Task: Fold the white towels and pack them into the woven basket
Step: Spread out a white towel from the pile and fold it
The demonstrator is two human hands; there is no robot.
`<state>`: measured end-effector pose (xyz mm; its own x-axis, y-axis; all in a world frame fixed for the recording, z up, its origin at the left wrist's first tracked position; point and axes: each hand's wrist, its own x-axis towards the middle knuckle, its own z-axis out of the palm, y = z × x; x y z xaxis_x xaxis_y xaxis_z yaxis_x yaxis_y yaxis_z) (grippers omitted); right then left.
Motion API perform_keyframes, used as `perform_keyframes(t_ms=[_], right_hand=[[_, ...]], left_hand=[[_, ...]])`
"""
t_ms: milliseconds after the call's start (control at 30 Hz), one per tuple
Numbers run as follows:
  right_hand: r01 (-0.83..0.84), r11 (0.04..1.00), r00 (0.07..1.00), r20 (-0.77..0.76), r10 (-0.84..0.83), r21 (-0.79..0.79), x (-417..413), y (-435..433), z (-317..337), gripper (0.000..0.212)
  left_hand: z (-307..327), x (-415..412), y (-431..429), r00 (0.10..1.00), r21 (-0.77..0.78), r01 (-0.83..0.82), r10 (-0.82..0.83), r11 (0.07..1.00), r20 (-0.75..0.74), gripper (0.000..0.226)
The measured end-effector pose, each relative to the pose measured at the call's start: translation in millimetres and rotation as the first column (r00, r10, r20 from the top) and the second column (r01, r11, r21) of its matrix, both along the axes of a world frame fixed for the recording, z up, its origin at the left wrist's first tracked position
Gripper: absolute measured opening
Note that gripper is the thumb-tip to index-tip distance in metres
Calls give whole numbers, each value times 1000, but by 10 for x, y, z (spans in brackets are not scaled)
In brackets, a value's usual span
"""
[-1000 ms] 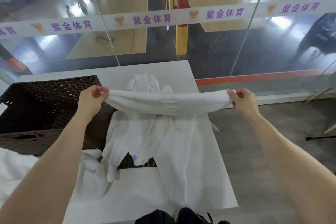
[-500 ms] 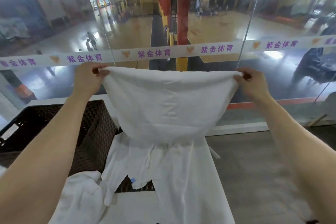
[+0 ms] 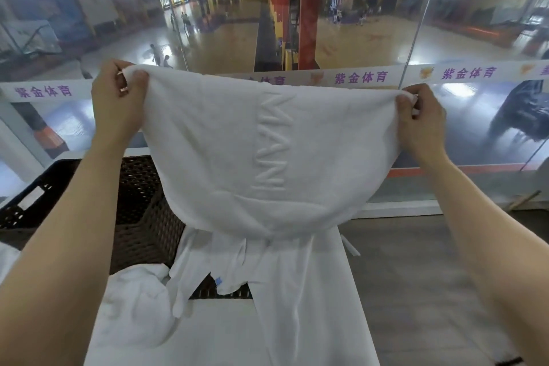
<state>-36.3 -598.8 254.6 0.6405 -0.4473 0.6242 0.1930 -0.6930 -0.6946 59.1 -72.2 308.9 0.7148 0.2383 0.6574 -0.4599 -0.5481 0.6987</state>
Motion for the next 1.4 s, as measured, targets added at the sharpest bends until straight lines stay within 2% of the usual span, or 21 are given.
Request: perform_keyframes(t_ms=[67, 133, 267, 367, 433, 533, 700, 833, 1033, 1133, 1200, 1300, 1333, 1400], right_hand=[[5, 1000, 996, -91, -5, 1, 223, -23, -85, 21], [-3, 1000, 966, -258, -2, -19, 501, -73, -307, 24], [22, 1000, 816, -578, -22, -8, 1003, -210, -1081, 22], [37, 999, 724, -689, -22, 7, 1214, -198, -1703, 18], [41, 999, 686, -727, -33, -6, 1268, -148, -2061, 18], [16, 999, 654, -755, -46, -47, 1248, -114, -2448, 17], [-21, 998, 714, -700, -24, -55, 972, -133, -2650, 12], [-91, 995, 745, -666, 34, -51, 293, -1, -2842, 8], [-213, 974, 665, -743, 84, -81, -678, 191, -3396, 14], [-311, 942, 589, -804, 86, -127, -938, 229, -3664, 12], [-369, 921, 485, -871, 78, -123, -1013, 194, -3898, 10], [-402, 911, 253, -967, 13, -92, -966, 180, -4108, 16], [-357, 927, 245, -969, -25, -114, -912, 221, -4084, 18], [-218, 957, 354, -929, -105, -191, -752, 331, -3993, 19]], left_hand=[[-106, 227, 35, 997, 37, -9, 12, 999, -76, 28], [-342, 531, 35, 974, 92, -13, 33, 996, -222, 31], [-1182, 1187, -54, 851, 286, 92, 73, 954, -520, 32], [-1888, 1505, -105, 781, 401, 221, 84, 889, -618, 19], [-2249, 1548, -138, 751, 435, 254, 108, 864, -651, 7], [-2565, 1534, -129, 758, 444, 200, 150, 873, -635, 3], [-2685, 1307, -81, 746, 230, 171, 27, 958, -666, 4], [-2771, 715, 63, 753, 281, 173, 57, 944, -655, 4], [-3209, -282, 308, 697, 210, 190, 19, 959, -717, 13], [-3447, -527, 407, 674, 250, 235, 28, 939, -738, 18], [-3593, -632, 440, 593, 250, 303, 24, 920, -805, 19], [-3733, -648, 477, 387, 206, 399, 39, 894, -921, 6], [-3756, -608, 482, 326, 158, 400, 21, 903, -945, 4], [-3712, -481, 416, 252, 146, 381, 49, 913, -966, 10]])
